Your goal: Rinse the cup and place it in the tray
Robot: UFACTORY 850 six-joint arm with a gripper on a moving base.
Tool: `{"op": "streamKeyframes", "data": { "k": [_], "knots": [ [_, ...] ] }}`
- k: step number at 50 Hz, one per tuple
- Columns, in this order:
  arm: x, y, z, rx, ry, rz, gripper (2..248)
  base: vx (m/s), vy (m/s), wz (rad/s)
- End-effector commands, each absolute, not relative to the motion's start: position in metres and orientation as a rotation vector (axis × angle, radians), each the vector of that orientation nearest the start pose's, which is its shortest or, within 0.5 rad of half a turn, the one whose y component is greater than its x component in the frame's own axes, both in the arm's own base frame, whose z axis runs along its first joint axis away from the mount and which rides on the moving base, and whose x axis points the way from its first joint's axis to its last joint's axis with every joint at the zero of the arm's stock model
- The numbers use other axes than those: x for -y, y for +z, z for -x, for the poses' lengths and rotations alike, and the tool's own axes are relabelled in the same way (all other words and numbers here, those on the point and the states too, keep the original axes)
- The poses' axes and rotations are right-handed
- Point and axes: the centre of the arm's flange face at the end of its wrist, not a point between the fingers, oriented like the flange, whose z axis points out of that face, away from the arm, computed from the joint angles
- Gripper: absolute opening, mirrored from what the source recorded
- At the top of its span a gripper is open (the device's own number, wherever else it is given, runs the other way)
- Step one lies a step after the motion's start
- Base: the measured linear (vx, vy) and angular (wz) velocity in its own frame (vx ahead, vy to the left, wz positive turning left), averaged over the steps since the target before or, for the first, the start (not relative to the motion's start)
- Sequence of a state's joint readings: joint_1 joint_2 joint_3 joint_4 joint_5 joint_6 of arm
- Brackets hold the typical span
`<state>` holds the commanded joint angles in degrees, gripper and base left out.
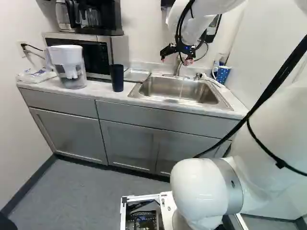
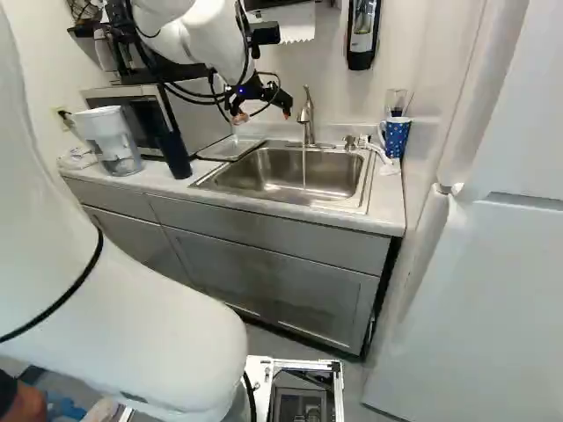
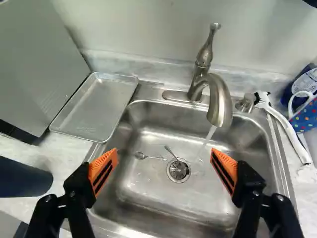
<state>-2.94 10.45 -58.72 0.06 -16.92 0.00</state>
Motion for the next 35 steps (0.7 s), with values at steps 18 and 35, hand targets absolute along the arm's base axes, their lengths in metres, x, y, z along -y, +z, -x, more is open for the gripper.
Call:
{"op": "streamKeyframes", "data": {
  "k": [18, 35],
  "knots": [
    [-0.004, 0.689, -0.450, 0.010, -1.425, 2.795, 247, 0.000, 0.000, 0.000],
    [-0.027, 0.702, -0.447, 0.083, -1.449, 2.753, 247, 0.000, 0.000, 0.000]
  ]
}}
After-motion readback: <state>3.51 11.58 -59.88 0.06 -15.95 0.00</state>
